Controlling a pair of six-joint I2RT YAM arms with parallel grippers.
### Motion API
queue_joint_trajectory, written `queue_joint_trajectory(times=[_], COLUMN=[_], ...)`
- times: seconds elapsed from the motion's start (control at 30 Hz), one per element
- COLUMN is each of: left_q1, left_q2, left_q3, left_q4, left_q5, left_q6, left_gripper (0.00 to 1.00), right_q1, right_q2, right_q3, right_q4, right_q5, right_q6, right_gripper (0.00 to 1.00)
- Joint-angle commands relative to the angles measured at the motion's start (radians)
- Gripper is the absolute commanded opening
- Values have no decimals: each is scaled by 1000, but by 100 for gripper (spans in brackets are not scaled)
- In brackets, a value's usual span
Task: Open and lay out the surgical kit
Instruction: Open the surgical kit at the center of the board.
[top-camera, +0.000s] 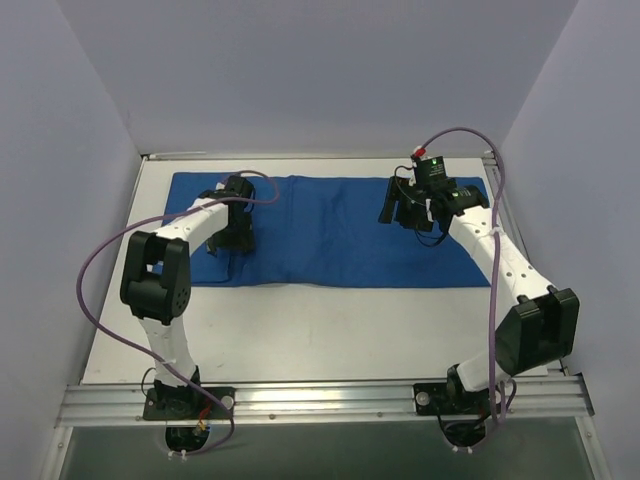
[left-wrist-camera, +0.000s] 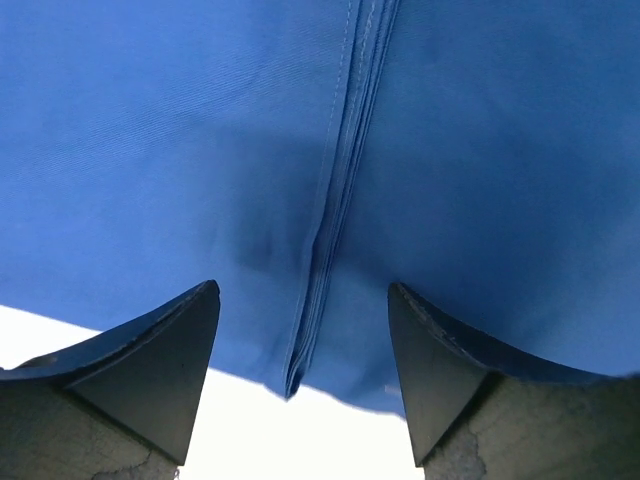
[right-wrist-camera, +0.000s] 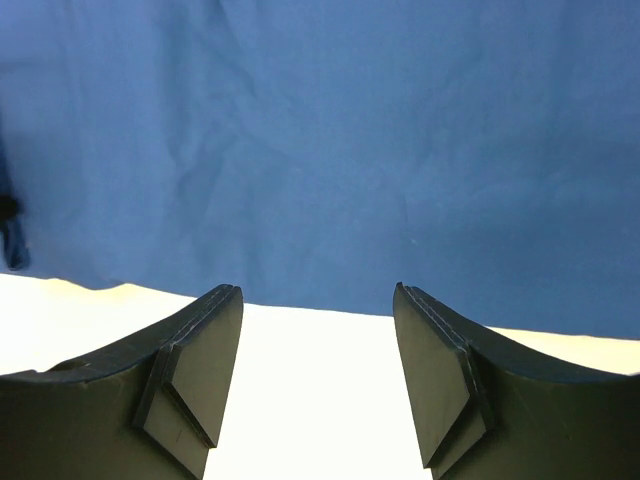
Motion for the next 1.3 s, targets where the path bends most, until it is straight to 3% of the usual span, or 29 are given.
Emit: queue_joint_trajectory(times=[0.0, 0.23, 0.3, 0.43, 0.73, 0.97, 1.17, 1.27], left_q1=[-9, -28, -28, -22, 61, 208, 458, 584], left_q2=[70, 151, 150, 119, 45, -77, -114, -87], left_q3=[49, 46, 41, 43, 100, 198, 317, 368], left_q4=[9, 17, 26, 15, -45, -137, -233, -307], left_q5=[-17, -51, -54, -63, -49, -54, -83, -97], left_q6=[-25, -40, -36, -19, 21, 29, 52, 41], left_gripper=[76, 65, 53, 45, 2, 2, 2, 13], right_q1=[-8, -40, -51, -57, -57, -57, -50, -47], right_q2=[-37, -26, -31, -32, 5, 48, 110, 140], right_q3=[111, 188, 180, 163, 154, 154, 182, 202], right_q4=[-131, -200, -199, -191, -144, -115, -109, -101], right_q5=[11, 11, 12, 14, -15, -47, -89, -90], right_q6=[-30, -53, -55, -59, -53, -52, -56, -58], right_gripper=[62, 62, 62, 62, 62, 62, 62, 62])
